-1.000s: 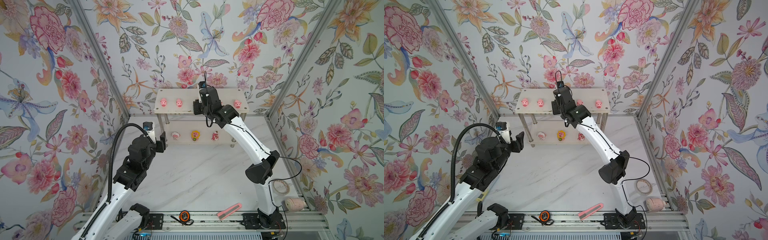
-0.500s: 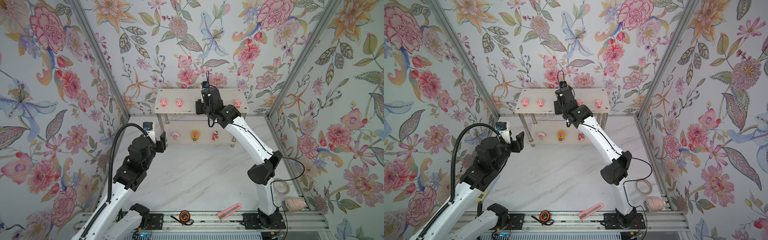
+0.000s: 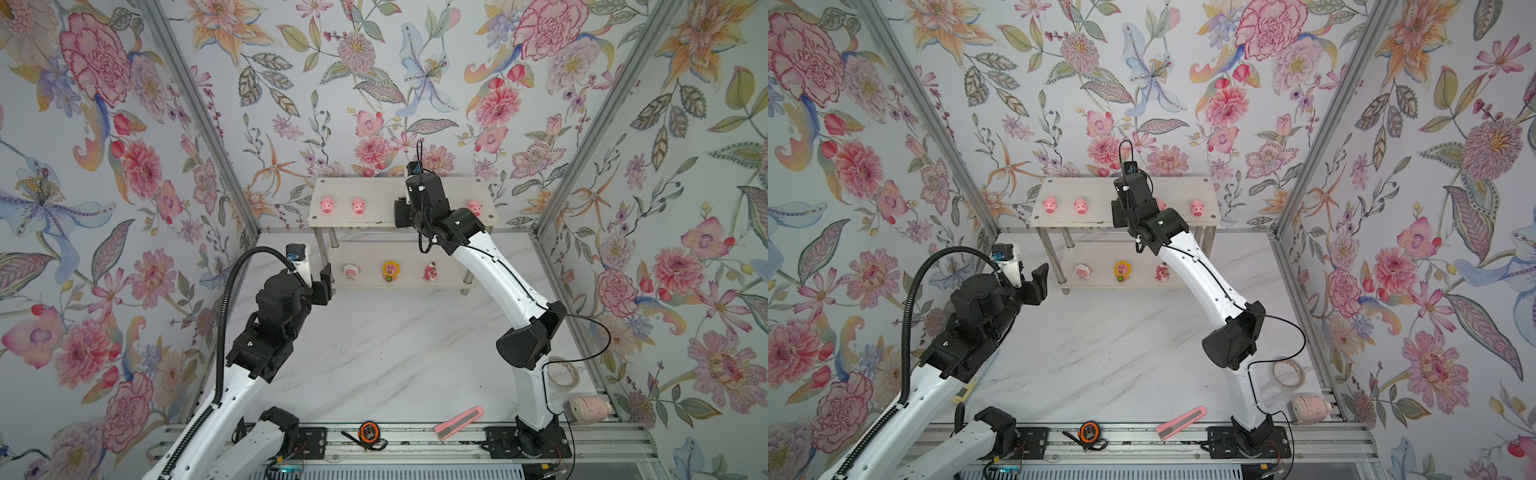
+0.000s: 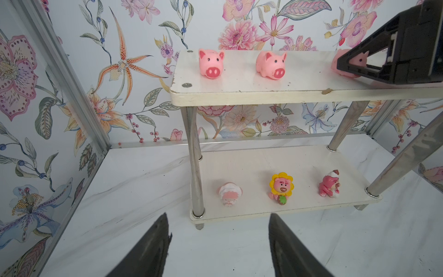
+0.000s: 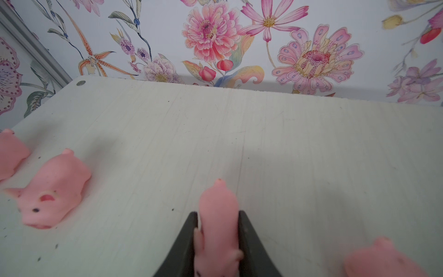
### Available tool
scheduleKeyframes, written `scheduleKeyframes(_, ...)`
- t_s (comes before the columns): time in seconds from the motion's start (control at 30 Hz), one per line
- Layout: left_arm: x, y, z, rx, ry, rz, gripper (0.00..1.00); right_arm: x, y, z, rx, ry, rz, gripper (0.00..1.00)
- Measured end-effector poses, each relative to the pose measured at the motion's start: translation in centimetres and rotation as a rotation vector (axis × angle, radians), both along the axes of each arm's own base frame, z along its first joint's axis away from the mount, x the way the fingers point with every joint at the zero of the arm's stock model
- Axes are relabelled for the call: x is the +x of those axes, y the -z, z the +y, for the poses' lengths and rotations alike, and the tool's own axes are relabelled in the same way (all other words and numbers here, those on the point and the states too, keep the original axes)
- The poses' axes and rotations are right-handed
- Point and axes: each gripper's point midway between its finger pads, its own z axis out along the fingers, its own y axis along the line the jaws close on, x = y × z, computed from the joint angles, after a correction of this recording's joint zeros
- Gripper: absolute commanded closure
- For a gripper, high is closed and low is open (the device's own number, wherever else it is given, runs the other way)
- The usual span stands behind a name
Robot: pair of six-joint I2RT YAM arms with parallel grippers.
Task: Organize plastic toys on shelves
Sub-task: Move the plastic toy from the shelf.
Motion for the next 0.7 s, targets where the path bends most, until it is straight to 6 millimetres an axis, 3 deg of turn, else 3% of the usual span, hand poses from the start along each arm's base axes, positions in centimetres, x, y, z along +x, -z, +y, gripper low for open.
scheduleKeyframes(0.4,0.0,0.0,0.0,0.000,-0.002,0.001,0.33,-1.2,-0.6,1.9,0.021,-0.057,-0.004,0.71)
scheduleKeyframes(0.7,0.2,0.1,0.0,-0.002,0.001,0.004,0.33,-0.9,-0.6,1.5,0.021,-0.047,-0.003,0.68)
